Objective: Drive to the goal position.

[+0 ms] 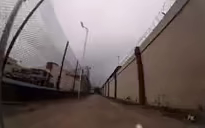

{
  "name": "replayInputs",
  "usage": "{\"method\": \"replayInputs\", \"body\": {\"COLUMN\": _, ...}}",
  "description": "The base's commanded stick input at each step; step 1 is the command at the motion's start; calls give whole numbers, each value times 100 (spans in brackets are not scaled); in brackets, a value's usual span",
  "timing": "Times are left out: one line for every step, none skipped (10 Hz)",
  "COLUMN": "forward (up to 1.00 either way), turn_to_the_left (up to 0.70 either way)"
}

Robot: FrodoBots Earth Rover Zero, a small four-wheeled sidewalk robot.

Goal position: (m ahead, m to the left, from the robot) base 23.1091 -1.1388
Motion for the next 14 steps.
{"method": "replayInputs", "body": {"forward": 84, "turn_to_the_left": 3}}
{"method": "replayInputs", "body": {"forward": 84, "turn_to_the_left": 3}}
{"method": "replayInputs", "body": {"forward": 84, "turn_to_the_left": 3}}
{"method": "replayInputs", "body": {"forward": 84, "turn_to_the_left": 3}}
{"method": "replayInputs", "body": {"forward": 84, "turn_to_the_left": 3}}
{"method": "replayInputs", "body": {"forward": 84, "turn_to_the_left": 3}}
{"method": "replayInputs", "body": {"forward": 84, "turn_to_the_left": 3}}
{"method": "replayInputs", "body": {"forward": 84, "turn_to_the_left": 3}}
{"method": "replayInputs", "body": {"forward": 84, "turn_to_the_left": 3}}
{"method": "replayInputs", "body": {"forward": 84, "turn_to_the_left": 3}}
{"method": "replayInputs", "body": {"forward": 84, "turn_to_the_left": 3}}
{"method": "replayInputs", "body": {"forward": 84, "turn_to_the_left": 3}}
{"method": "replayInputs", "body": {"forward": 84, "turn_to_the_left": 4}}
{"method": "replayInputs", "body": {"forward": 84, "turn_to_the_left": 3}}
